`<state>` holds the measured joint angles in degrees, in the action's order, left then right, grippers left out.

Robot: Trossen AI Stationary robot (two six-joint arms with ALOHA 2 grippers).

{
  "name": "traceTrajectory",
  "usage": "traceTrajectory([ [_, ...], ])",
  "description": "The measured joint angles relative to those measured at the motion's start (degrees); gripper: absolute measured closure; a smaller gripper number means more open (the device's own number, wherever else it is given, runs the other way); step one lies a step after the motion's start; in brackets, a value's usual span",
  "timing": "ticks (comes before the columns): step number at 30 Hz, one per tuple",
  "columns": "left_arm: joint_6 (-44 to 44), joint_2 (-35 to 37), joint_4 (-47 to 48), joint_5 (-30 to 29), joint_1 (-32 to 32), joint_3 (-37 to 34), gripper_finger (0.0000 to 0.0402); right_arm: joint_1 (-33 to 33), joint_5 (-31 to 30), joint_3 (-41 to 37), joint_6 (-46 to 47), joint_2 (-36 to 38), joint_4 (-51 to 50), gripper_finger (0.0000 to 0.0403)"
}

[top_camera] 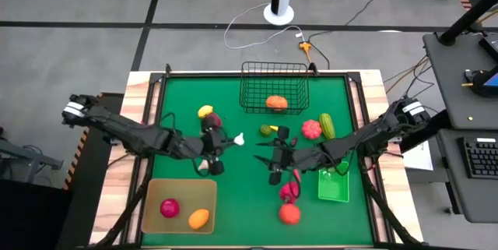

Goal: Sort produce into baskets
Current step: Put the top garlic into the green basket

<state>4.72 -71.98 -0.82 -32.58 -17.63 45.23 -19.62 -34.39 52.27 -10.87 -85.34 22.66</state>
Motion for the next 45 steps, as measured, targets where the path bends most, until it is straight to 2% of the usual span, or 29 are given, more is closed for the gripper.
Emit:
traceTrajectory([
  [8, -1.15, -6.57, -9.63, -1.27, 0.0, -0.04, 0.0398, 0.13, -0.12, 0.55, -0.12, -0.02, 0.39, 0.0232],
  [25, -0.77, -11.59, -20.69, -1.5, -2.06, -0.02, 0.0398, 0.76, -0.71, 0.55, 0.74, -0.02, 0.31, 0.0236],
  [30, -0.68, -12.5, -21.9, -1.62, -2.27, -0.02, 0.0398, 0.74, -0.33, 0.55, 0.78, -0.02, -0.09, 0.0268],
  [38, 0.48, -12.48, -22.14, -1.76, -2.32, -0.02, 0.0394, 0.76, -0.3, 0.55, 0.4, -0.02, -0.05, 0.0356],
  [42, 1.26, -12.46, -21.77, -2.27, -2.36, -0.02, 0.0368, 0.76, -0.24, 0.55, 0.28, -0.02, -0.03, 0.0369],
  [45, 1.33, -12.41, -21.08, -2.26, -2.36, 0.0, 0.0335, 0.76, -0.03, 0.55, 0.32, 0.04, -0.32, 0.0368],
])
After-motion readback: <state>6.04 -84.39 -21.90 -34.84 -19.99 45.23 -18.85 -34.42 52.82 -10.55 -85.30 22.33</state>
